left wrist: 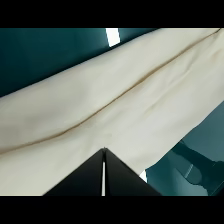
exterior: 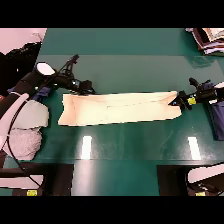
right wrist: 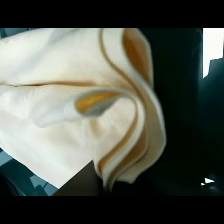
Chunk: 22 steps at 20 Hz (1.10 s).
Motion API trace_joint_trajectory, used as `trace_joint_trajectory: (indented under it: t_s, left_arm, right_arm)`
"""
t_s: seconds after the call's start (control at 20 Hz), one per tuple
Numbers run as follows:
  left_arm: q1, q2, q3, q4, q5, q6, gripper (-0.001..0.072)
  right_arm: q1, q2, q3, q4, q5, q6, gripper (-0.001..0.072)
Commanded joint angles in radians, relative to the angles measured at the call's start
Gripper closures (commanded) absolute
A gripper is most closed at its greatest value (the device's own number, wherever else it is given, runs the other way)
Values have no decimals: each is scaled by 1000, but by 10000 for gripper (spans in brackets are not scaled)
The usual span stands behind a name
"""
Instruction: Fold the shirts.
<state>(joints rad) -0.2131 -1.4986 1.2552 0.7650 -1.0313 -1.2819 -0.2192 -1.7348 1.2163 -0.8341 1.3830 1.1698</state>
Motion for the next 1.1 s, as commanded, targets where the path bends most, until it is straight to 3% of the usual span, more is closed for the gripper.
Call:
trace_joint_trajectory:
  t_s: [0.0,0.15,0.4,0.65,1.05]
  left_arm:
    - [-99,-77,90,6,37,-28,682]
    - [-187,-187,209,6,47,-55,682]
    - [-310,-337,317,6,53,-81,682]
    - [-350,-390,317,10,57,-114,682]
    - [-347,-393,317,12,116,-132,682]
  right_arm:
    - [24,51,-7,23,25,-39,696]
    - [24,195,-1,69,49,-27,697]
    - [108,359,194,134,92,90,697]
    - [271,375,383,134,108,174,697]
    - [488,341,473,134,74,181,697]
